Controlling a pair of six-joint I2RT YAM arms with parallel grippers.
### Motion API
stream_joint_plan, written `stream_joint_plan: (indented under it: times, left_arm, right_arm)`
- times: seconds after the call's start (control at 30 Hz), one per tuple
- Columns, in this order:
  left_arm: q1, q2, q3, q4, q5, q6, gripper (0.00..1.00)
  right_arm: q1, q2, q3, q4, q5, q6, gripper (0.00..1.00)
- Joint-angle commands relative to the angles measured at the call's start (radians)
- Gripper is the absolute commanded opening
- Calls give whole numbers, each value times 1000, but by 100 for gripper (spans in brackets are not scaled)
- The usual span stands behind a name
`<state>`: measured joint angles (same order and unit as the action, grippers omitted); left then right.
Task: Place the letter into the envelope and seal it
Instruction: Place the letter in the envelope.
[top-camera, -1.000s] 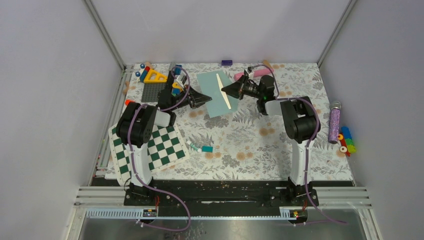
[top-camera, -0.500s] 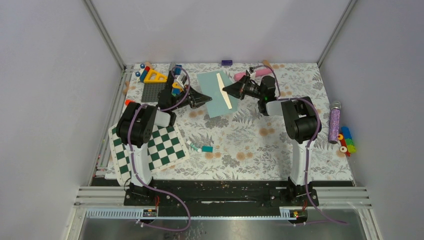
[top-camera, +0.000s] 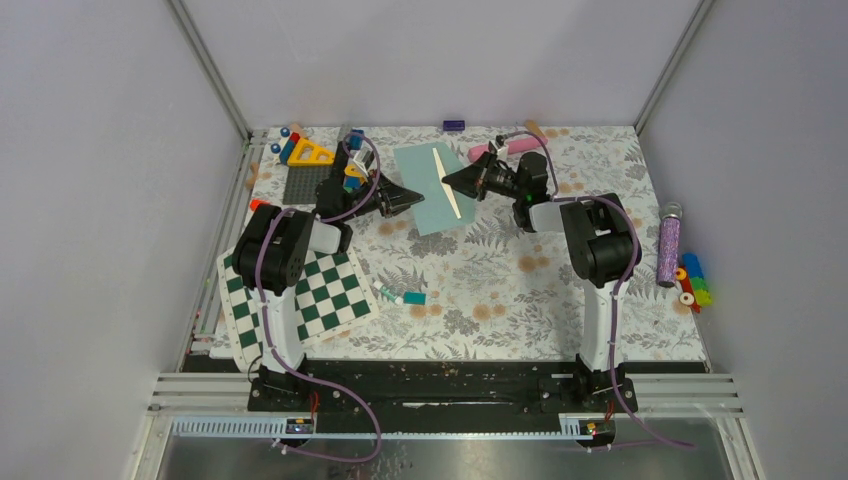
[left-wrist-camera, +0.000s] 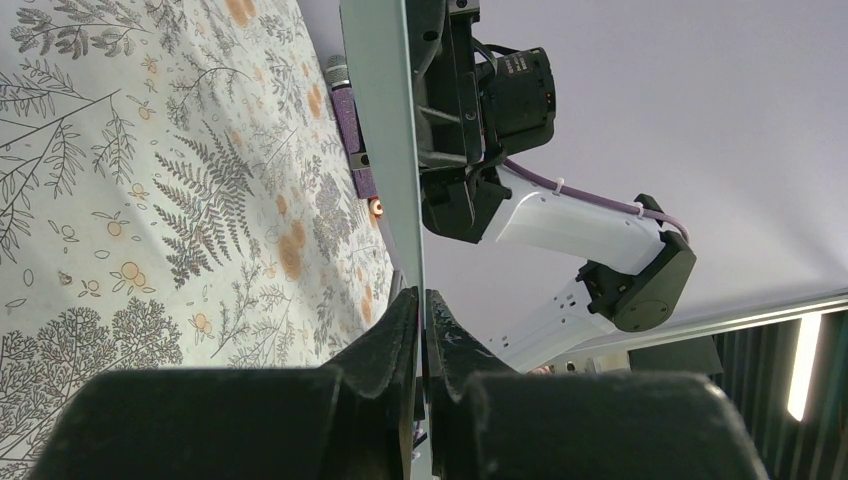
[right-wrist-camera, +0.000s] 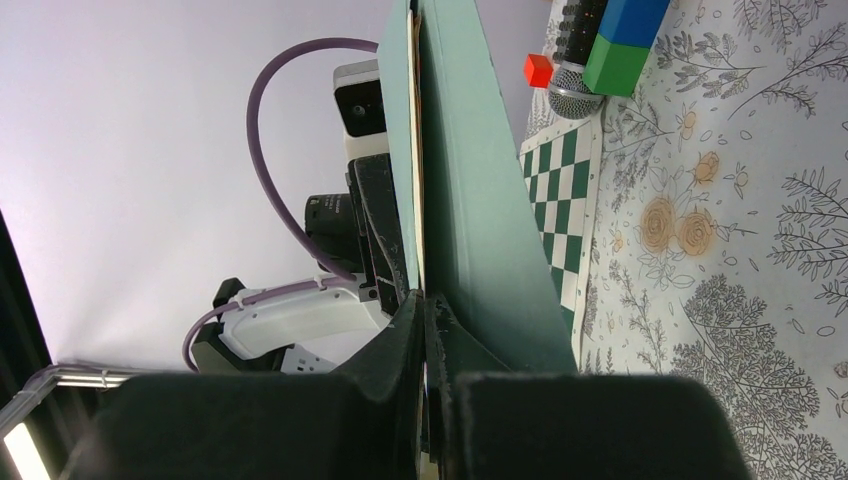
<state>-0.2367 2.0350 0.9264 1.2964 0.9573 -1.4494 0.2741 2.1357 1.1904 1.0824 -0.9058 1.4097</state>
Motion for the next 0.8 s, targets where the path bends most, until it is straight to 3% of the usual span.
stream_joint_plan:
  times: [0.0,0.77]
  left_arm:
    - [-6,-29,0,76,2,-2,5]
    - [-5,-31,-1,75,3,-2,5]
  right_arm:
    - [18,-56,20,24,2,-23,0]
    - [34,-50,32,11,-11,-29,0]
